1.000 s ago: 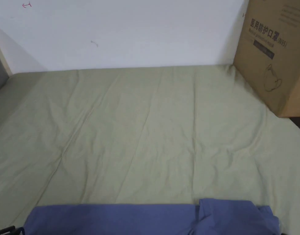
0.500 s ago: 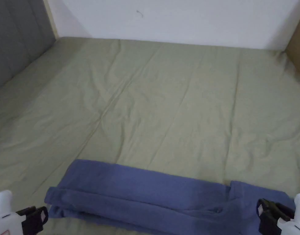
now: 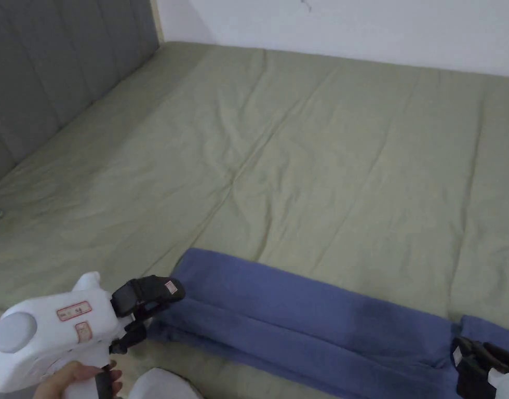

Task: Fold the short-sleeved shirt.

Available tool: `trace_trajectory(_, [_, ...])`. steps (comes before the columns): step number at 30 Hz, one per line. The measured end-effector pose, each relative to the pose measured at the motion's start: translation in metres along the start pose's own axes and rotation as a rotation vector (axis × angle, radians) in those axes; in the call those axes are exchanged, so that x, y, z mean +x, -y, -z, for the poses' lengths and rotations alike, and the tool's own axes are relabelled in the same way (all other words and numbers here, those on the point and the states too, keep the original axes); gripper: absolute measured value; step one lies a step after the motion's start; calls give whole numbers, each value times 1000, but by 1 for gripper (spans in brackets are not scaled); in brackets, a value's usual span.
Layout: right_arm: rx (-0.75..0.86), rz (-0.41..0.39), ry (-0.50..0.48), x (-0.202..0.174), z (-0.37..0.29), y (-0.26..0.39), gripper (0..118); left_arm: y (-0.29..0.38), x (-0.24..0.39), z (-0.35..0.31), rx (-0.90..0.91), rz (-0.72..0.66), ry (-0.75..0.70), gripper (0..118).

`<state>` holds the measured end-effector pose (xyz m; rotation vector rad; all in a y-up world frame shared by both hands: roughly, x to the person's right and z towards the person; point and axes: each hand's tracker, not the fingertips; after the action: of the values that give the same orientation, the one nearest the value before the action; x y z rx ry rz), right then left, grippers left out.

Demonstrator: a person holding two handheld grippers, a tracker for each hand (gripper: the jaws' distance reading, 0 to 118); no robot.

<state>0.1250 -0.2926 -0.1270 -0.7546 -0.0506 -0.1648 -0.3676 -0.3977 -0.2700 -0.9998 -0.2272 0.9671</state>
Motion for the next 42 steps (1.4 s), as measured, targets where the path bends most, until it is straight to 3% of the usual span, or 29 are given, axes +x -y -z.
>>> trace_trajectory(5, [-7,37,-33,0,-1,-4,0,2,-21,11,32,-188,112,113])
trace_trajectory(9, [-10,18,-41,-5,3,-8,0,-1,-22,17,3,-181,123,108])
trace_trajectory(10, [-10,15,-45,-6,4,-8,0,-1,-19,18,0,-176,119,96])
trace_trajectory(11, [-9,15,-53,-10,4,-9,0,0,-16,20,-6,-164,101,68])
trace_trajectory(12, [-10,17,-60,-13,4,-9,0,0,-13,20,-22,-126,55,12])
trace_trajectory(13, [-9,19,-66,-13,4,-8,0,-2,-15,21,-23,-124,21,9])
trace_trajectory(16, [-12,23,-78,-16,6,-7,0,7,-15,37,-59,-277,57,9])
trace_trajectory(20, [-1,24,-92,-12,-2,-7,0,0,24,20,-23,-49,-69,9])
trace_trajectory(25, [25,68,-84,5,-7,-7,0,6,100,0,1,44,142,9])
trace_trajectory(29, [40,115,-69,26,-13,-2,0,41,188,20,-100,361,112,9])
trace_trajectory(32, [59,147,-39,44,-22,4,0,86,236,48,-234,541,168,9])
trace_trajectory(38, [58,302,44,96,-33,24,0,195,266,129,-524,798,178,11])
trace_trajectory(39, [55,320,56,105,-34,29,0,211,265,141,-558,830,159,18])
trace_trajectory(41, [49,350,90,117,-36,36,0,232,254,167,-598,917,116,73])
trace_trajectory(42, [44,370,101,123,-38,39,0,238,248,176,-589,912,17,95])
